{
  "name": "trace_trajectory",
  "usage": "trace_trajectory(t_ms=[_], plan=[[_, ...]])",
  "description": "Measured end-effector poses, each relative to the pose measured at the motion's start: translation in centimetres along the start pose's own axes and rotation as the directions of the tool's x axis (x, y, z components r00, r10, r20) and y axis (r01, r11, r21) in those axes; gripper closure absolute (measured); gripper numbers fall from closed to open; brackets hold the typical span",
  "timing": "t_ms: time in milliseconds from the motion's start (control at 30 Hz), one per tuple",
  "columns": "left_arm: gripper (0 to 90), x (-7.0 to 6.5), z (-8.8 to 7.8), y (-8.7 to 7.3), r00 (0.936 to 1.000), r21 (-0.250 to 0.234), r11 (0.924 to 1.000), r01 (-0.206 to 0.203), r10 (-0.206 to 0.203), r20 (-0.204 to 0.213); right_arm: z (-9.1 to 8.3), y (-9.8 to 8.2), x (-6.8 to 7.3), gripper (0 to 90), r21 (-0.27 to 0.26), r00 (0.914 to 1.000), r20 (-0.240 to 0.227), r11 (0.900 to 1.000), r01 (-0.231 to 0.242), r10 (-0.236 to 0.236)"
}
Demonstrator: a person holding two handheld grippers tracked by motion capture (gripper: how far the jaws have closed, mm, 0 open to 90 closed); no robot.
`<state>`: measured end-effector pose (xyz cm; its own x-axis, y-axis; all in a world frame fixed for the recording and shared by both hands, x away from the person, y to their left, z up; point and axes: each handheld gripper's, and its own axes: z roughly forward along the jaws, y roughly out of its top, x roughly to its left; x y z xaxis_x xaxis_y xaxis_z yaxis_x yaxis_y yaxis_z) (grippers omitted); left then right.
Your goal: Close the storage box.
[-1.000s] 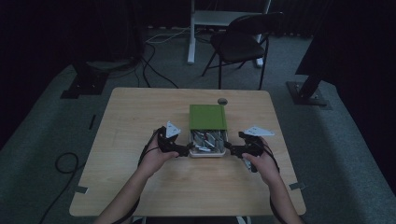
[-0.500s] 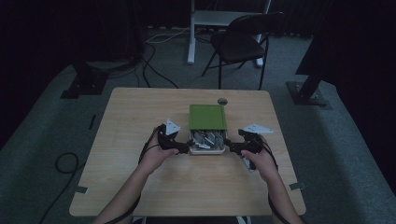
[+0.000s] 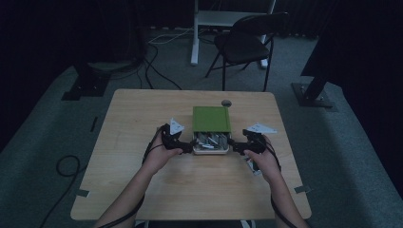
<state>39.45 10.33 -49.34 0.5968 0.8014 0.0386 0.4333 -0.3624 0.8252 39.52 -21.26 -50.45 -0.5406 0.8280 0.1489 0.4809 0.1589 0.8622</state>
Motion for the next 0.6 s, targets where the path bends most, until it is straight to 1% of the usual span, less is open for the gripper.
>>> trace_trajectory(t_ms=[200, 233, 433, 533, 600], plan=[[5.5, 0.03, 0.18, 0.22, 0.9999, 0.003, 1.0, -0.007, 0.007, -0.014, 0.15, 0.13, -0.02, 13.7, 0.001, 0.9999, 0.012, 1.0, -0.003, 0.003], [5.5, 0.04, 0.25, 0.28, 0.9998, 0.001, 1.0, -0.005, 0.005, -0.021, 0.19, 0.17, -0.01, 13.7, 0.001, 0.9999, 0.016, 1.0, -0.003, 0.003], [5.5, 0.16, 0.38, 0.32, 0.9998, 0.004, 1.0, 0.005, -0.005, -0.017, 0.33, 0.29, -0.07, 13.2, 0.006, 0.9998, 0.019, 1.0, -0.006, 0.006], [5.3, 0.1, 0.4, 0.34, 0.9998, 0.006, 1.0, -0.005, 0.005, -0.017, 0.32, 0.27, -0.01, 14.2, 0.0, 0.9999, 0.017, 1.0, 0.0, 0.0], [5.4, -0.03, 0.32, 0.35, 1.0, 0.006, 1.0, -0.002, 0.002, -0.004, 0.32, 0.26, 0.08, 14.2, -0.002, 0.9999, 0.012, 1.0, -0.005, 0.005]])
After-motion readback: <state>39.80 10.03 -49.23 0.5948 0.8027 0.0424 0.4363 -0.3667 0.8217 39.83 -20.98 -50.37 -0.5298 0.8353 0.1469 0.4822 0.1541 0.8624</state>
